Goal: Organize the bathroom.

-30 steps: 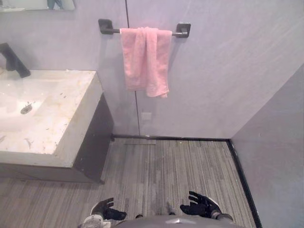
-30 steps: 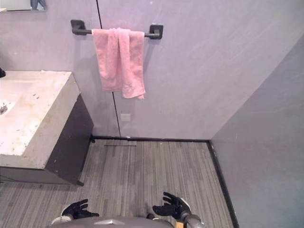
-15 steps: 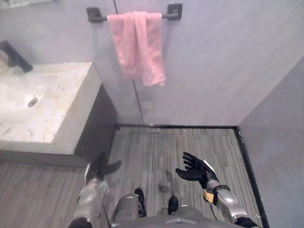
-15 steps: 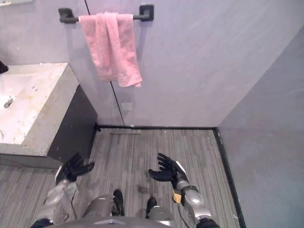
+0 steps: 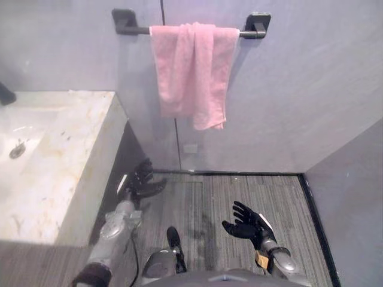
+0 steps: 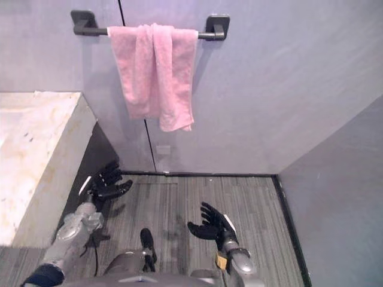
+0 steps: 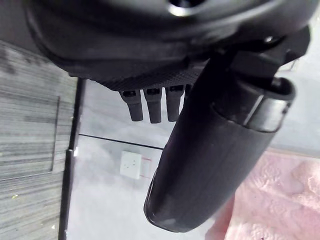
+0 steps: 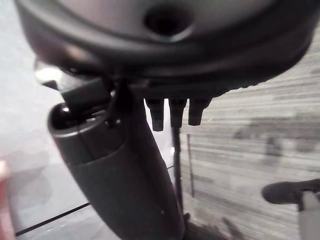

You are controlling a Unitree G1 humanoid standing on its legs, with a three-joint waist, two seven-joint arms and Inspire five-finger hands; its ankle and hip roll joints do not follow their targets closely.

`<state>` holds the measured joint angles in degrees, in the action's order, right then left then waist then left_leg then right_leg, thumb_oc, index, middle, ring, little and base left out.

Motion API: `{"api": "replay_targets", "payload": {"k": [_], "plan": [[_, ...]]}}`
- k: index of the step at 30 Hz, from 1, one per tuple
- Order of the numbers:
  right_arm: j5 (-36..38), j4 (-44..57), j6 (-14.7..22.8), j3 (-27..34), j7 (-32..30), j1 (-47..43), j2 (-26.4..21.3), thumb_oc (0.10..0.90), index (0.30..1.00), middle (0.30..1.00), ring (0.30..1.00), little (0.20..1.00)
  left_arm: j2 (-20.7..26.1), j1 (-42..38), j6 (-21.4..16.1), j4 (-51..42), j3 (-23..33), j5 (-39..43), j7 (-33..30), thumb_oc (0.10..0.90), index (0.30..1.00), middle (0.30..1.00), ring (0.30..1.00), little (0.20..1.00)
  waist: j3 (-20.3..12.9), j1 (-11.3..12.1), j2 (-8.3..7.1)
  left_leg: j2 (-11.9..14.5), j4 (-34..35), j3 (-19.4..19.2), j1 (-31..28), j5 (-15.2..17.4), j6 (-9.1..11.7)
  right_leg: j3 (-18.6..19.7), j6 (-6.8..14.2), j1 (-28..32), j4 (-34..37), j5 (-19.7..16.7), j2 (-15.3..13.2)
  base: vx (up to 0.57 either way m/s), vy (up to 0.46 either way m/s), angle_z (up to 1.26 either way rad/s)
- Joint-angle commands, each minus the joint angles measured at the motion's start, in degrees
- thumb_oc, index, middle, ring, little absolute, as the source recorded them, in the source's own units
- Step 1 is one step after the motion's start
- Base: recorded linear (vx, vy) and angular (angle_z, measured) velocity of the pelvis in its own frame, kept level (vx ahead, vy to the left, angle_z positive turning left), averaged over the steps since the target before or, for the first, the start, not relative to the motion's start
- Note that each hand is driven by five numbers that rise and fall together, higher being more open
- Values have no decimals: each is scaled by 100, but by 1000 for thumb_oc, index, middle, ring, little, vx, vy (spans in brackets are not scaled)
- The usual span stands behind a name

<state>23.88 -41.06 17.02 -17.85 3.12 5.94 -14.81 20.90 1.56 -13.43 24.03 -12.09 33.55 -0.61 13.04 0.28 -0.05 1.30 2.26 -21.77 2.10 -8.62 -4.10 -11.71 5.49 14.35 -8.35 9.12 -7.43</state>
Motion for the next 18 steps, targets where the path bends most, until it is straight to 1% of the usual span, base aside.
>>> {"api": "replay_targets", "payload": {"k": [1, 2, 3, 4, 5, 6, 8, 9, 10, 11, 12, 13, 14, 15, 17, 18], "plan": [[-44, 759, 803, 62, -457, -232, -88, 800, 900, 900, 900, 900, 182, -12, -490, -610, -227, -440, 271, 800, 900, 900, 900, 900, -515, 68, 201, 99, -24, 519, 464, 384, 412, -107, 487, -432, -1643, -362, 147, 182, 107, 11], [-149, 941, 852, 36, -616, -241, -101, 800, 900, 900, 900, 900, 258, -48, -503, -678, -315, -452, 302, 800, 900, 900, 900, 900, -538, 56, 289, 132, 14, 591, 369, 453, 355, -86, 549, -664, -2158, -585, 90, 213, 111, 5], [-267, 1115, 965, -10, -818, -256, -136, 800, 900, 900, 900, 900, 316, -77, -489, -758, -365, -371, 318, 800, 900, 900, 900, 900, -543, 25, 302, 74, 101, 690, 219, 508, 310, -60, 593, -961, -2539, -731, -51, 160, 66, 13], [-328, 1141, 1045, -18, -879, -260, -146, 800, 900, 900, 900, 900, 323, -83, -487, -774, -372, -364, 321, 800, 900, 900, 900, 900, -549, 23, 311, 73, 111, 710, 199, 521, 307, -54, 596, -1010, -2559, -771, -60, 146, 5, 12], [-426, 1272, 1171, -51, -1008, -325, -185, 800, 900, 900, 900, 900, 338, -116, -395, -877, -397, -360, 267, 800, 900, 900, 900, 900, -525, -23, 286, 12, 170, 792, 44, 539, 332, -148, 583, -1196, -2351, -830, -209, 123, -79, 24], [-593, 1528, 1290, -96, -1226, -410, -243, 800, 900, 900, 900, 900, 342, -175, -338, -974, -424, -378, 154, 800, 900, 900, 900, 900, -527, -29, 330, 56, 231, 854, -72, 499, 420, -328, 510, -1341, -1816, -811, -240, 133, -147, 19], [-791, 1917, 1409, -127, -1392, -492, -349, 800, 900, 900, 900, 900, 337, -254, -311, -1090, -417, -409, -25, 800, 900, 900, 900, 900, -458, -103, 337, 93, 274, 885, -297, 498, 559, -612, 416, -1514, -942, -764, -262, 82, -205, 10], [-795, 2058, 1497, -139, -1393, -525, -403, 800, 900, 900, 900, 900, 339, -278, -323, -1145, -411, -418, -141, 800, 900, 900, 900, 900, -414, -159, 301, 88, 274, 904, -402, 529, 620, -715, 415, -1586, -359, -853, -262, 92, -250, -3], [-968, 2323, 1647, -135, -1482, -547, -470, 800, 900, 900, 900, 900, 377, -260, -414, -1244, -395, -459, -354, 800, 900, 900, 900, 900, -334, -259, 233, 46, 274, 922, -571, 664, 644, -758, 468, -1714, 128, -1173, -239, 86, -207, -2], [-1106, 2414, 1729, -125, -1572, -553, -506, 800, 900, 900, 900, 900, 398, -244, -446, -1270, -381, -463, -339, 800, 900, 900, 900, 900, -315, -267, 223, 46, 274, 926, -583, 689, 631, -726, 468, -1737, 90, -1172, -215, 48, -184, 0], [-1310, 2551, 1810, -114, -1819, -598, -628, 800, 900, 900, 900, 900, 424, -212, -533, -1289, -343, -489, -238, 800, 900, 900, 900, 900, -300, -242, 204, 85, 274, 952, -538, 665, 611, -639, 448, -1668, 46, -1009, -149, 6, -176, 37], [-1612, 2641, 1834, -157, -2269, -730, -773, 800, 900, 900, 900, 900, 406, -218, -567, -1355, -372, -490, -232, 800, 900, 900, 900, 900, -300, -227, 140, 96, 274, 975, -545, 699, 605, -562, 423, -1553, 335, -1020, -36, 5, -184, 54], [-1633, 2659, 1828, -164, -2393, -800, -809, 800, 900, 900, 900, 900, 391, -215, -582, -1382, -392, -524, -254, 800, 900, 900, 900, 900, -320, -197, 118, 112, 274, 971, -550, 699, 621, -630, 403, -1467, 457, -1007, -27, 33, -175, 65], [-1783, 2688, 1774, -163, -2688, -929, -844, 800, 900, 900, 900, 900, 368, -190, -687, -1446, -432, -674, -407, 800, 900, 900, 900, 900, -383, -146, 79, 147, 274, 936, -572, 699, 663, -718, 367, -1278, 670, -1007, 15, 36, -97, 36], [-1881, 2797, 1726, -134, -2856, -981, -865, 800, 900, 900, 900, 900, 345, -130, -777, -1560, -421, -785, -624, 800, 900, 900, 900, 900, -471, -123, 51, 165, 274, 883, -596, 717, 682, -699, 316, -1128, 843, -984, 94, 58, -53, 13], [-1982, 2959, 1680, -100, -2979, -956, -867, 800, 900, 900, 900, 900, 322, -73, -807, -1683, -363, -886, -848, 800, 900, 900, 900, 900, -542, -109, 30, 174, 274, 850, -617, 741, 688, -696, 278, -1018, 974, -975, 133, 62, -20, -1]]}}
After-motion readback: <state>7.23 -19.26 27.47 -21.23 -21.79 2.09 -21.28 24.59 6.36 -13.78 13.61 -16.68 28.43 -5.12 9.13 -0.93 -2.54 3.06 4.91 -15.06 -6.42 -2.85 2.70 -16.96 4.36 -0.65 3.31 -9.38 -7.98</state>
